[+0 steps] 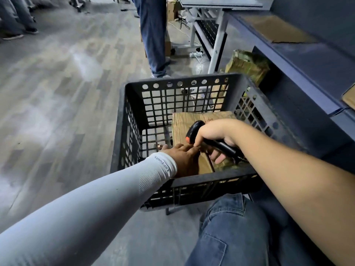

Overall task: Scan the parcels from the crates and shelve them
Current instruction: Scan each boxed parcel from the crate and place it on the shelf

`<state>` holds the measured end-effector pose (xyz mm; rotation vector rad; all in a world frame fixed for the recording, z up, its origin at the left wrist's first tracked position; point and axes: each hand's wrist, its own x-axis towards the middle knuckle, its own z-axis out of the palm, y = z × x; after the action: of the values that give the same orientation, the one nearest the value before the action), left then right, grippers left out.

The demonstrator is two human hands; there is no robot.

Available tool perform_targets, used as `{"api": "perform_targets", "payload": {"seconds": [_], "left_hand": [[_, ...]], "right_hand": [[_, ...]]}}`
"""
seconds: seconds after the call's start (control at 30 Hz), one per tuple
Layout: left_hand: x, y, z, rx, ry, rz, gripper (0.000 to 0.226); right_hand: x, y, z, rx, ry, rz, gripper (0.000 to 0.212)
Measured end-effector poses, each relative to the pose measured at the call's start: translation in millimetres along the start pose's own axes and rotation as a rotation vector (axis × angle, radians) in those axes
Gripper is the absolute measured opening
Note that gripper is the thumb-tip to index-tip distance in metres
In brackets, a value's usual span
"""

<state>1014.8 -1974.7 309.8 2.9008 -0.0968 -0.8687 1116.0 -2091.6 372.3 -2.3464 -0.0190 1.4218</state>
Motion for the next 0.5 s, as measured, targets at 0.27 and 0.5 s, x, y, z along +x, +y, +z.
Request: {"api": "perform_targets", "payload": {"seconds": [0.27, 0.5], "left_hand": [[-1.3, 6.0, -7.2, -0.029, 0.035, 0.044, 0.086], [-3.5, 10.9, -13.0, -0.132, 0.055, 0.170, 0.076]], "right_hand": [[4.0, -1.4, -4.8, 0.021, -0.014, 0.021, 0.049], [-2.3, -0.9, -11.0, 0.094, 0.059, -0.008, 0.047]]}}
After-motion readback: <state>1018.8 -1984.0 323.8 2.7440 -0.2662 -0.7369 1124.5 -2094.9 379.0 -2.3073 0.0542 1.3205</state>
